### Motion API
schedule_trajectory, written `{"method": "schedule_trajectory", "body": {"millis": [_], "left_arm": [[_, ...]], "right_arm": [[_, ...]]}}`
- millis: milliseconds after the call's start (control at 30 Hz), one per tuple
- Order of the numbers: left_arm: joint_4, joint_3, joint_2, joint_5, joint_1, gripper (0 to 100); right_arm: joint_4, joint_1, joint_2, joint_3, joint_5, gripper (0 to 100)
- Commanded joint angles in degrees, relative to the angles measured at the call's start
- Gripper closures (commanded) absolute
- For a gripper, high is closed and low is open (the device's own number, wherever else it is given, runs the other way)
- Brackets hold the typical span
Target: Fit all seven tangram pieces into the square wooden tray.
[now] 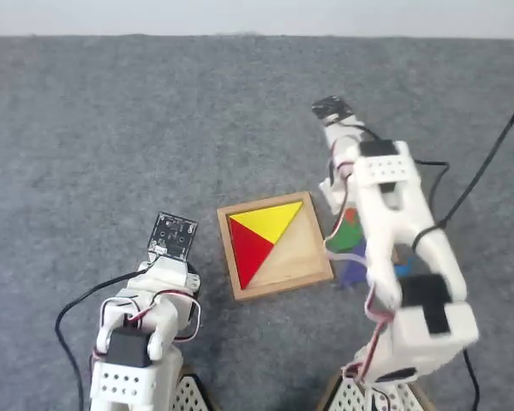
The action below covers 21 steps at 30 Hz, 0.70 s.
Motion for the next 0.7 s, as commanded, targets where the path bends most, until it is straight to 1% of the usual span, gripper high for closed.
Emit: {"method": "schedule_trajectory", "body": {"millis": [0, 100, 233, 433, 533, 667], "left_arm": [[0.18, -0.57, -0.88, -0.09, -0.18, 98], [0.18, -0.57, -0.88, -0.09, -0.18, 98], [0.18, -0.57, -0.88, -0.09, -0.18, 98], [0.18, -0.57, -0.88, -0.09, -0.18, 98], [0.18, -0.57, -0.88, -0.09, -0.18, 98], [0.18, -0.57, -0.88, -0.09, -0.18, 98]], "right_arm": [[1.01, -5.05, -11.21, 3.52, -4.31, 88.8], [0.48, -8.66, -15.60, 9.14, -9.05, 88.8], [0.22, -13.76, -15.16, 12.31, -14.42, 88.7], [-4.35, -16.66, -9.01, 12.57, -15.38, 88.7], [-4.88, -17.36, -6.20, 11.96, -15.38, 88.7], [-4.35, -17.19, -6.46, 11.08, -15.30, 88.7]]}}
